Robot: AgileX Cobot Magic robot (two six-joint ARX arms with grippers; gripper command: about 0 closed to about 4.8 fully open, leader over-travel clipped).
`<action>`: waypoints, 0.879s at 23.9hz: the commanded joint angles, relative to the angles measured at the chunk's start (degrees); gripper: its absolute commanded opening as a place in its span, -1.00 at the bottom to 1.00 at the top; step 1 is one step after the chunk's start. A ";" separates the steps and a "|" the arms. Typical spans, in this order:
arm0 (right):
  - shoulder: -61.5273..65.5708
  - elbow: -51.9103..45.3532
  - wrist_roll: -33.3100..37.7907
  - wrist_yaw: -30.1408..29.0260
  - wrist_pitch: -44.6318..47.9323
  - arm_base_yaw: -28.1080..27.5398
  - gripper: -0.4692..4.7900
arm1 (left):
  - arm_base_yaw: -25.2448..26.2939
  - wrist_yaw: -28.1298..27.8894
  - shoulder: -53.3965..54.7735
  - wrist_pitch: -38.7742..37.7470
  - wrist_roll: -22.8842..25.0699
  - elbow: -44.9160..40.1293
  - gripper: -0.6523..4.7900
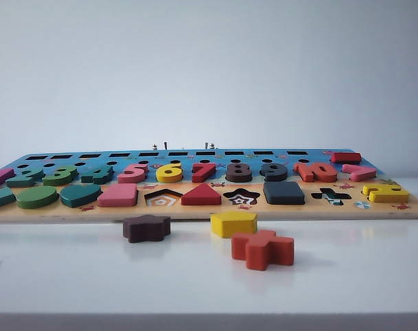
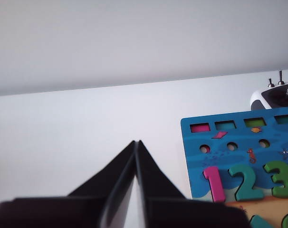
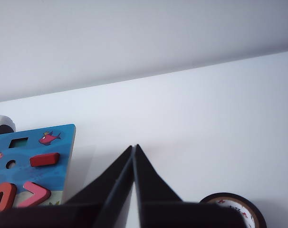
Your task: Insert the cube into the slot.
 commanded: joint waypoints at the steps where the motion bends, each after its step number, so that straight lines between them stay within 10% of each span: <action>1: -0.48 -0.77 0.42 -0.02 1.25 -0.07 -0.84 | -0.02 -0.13 0.24 0.83 -0.15 0.15 -0.69; 21: -7.10 -8.17 0.37 -6.71 2.75 0.02 -0.84 | -0.02 -0.13 0.24 0.83 -0.15 0.15 -0.69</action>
